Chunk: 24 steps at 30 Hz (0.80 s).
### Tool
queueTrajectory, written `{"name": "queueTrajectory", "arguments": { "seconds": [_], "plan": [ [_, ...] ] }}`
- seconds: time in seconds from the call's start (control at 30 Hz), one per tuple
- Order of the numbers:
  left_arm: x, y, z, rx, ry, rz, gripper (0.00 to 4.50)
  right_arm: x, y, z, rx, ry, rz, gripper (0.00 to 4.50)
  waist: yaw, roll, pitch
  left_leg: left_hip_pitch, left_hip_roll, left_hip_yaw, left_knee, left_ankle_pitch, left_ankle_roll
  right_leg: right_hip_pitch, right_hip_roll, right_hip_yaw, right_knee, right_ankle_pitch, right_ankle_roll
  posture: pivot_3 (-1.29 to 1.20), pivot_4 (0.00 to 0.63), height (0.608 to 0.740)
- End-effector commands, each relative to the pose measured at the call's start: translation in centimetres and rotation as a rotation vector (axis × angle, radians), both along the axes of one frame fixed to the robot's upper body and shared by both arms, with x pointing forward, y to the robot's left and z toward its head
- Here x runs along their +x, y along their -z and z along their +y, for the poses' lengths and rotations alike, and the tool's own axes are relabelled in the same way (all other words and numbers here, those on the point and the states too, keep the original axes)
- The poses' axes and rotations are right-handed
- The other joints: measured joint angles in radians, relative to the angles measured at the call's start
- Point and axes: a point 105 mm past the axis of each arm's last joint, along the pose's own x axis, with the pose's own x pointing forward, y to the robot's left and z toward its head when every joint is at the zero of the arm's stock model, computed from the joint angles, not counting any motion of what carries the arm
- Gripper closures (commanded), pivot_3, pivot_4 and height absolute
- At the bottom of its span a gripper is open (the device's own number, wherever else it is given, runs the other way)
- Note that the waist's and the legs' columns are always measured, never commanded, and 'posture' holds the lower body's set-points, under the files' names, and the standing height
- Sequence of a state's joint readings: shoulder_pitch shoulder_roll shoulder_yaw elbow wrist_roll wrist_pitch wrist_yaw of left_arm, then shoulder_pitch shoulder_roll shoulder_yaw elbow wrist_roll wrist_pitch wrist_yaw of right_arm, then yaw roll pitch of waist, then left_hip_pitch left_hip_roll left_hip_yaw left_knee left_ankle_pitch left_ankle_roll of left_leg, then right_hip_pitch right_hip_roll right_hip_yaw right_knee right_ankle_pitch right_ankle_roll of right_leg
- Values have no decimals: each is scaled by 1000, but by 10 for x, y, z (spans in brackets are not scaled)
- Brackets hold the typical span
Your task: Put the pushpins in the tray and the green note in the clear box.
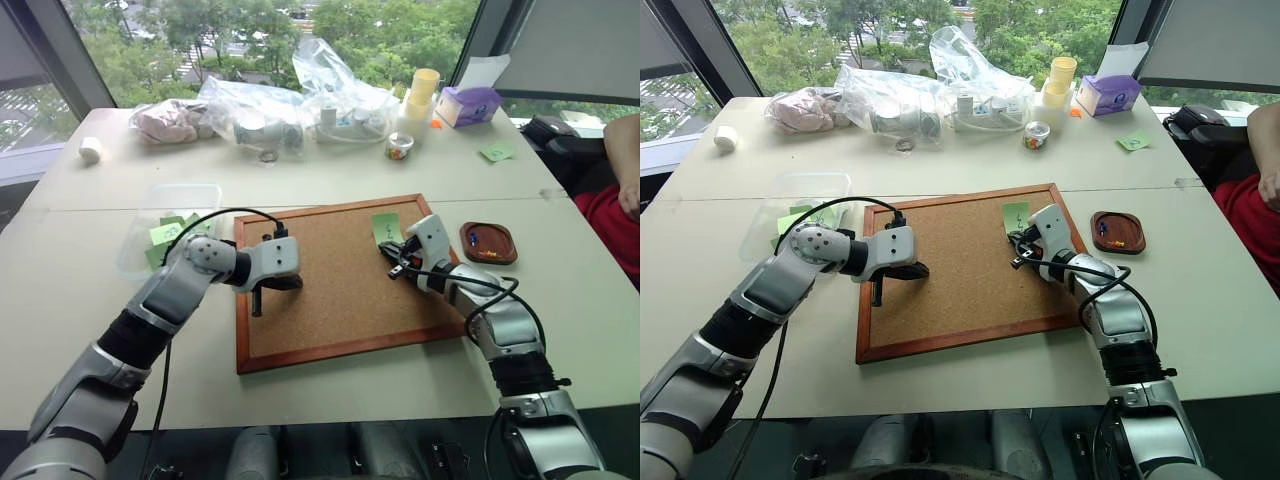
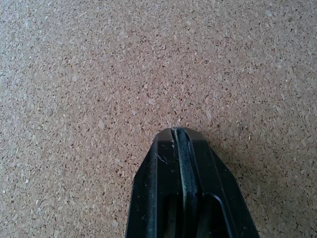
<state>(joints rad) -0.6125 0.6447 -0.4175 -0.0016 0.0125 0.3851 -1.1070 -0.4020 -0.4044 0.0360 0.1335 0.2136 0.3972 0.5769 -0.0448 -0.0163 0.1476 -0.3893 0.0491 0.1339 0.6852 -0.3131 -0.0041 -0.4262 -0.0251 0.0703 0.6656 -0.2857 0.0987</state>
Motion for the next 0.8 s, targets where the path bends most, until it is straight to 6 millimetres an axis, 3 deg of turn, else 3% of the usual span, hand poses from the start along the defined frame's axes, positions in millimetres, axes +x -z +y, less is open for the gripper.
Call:
{"name": "queueTrajectory", "arguments": {
  "seconds": [0.03,0.17,0.43,0.5,0.6,0.8],
  "plan": [
    [2,12,12,53,-41,30,4500,4,-37,1,53,7,-146,4436,0,0,0,0,0,0,0,0,0,0,0,0,0,0,0,0,150,738],
    [0,15,12,61,-27,42,4500,4,-68,-2,96,22,-247,4436,1,1,0,0,0,0,0,0,0,0,0,0,0,0,0,0,150,738],
    [-3,15,11,58,-6,57,4500,-4,-73,0,108,20,-257,4436,0,0,0,0,0,0,0,0,0,0,0,0,0,0,0,0,150,738],
    [-3,0,1,-61,-19,92,4500,-6,-72,0,102,18,-259,4436,0,0,0,0,0,0,0,0,0,0,0,0,0,0,0,0,150,738],
    [-1,-38,-11,-276,-43,165,3551,-11,-74,0,74,8,-274,4500,1,0,0,-2,0,0,0,0,0,-1,0,0,0,0,0,0,150,738],
    [6,-94,-13,-579,-76,258,630,-18,-84,1,43,-11,-313,4500,2,-1,1,-2,0,-2,1,0,0,-1,-1,-1,0,0,0,0,150,738]
  ]
}}
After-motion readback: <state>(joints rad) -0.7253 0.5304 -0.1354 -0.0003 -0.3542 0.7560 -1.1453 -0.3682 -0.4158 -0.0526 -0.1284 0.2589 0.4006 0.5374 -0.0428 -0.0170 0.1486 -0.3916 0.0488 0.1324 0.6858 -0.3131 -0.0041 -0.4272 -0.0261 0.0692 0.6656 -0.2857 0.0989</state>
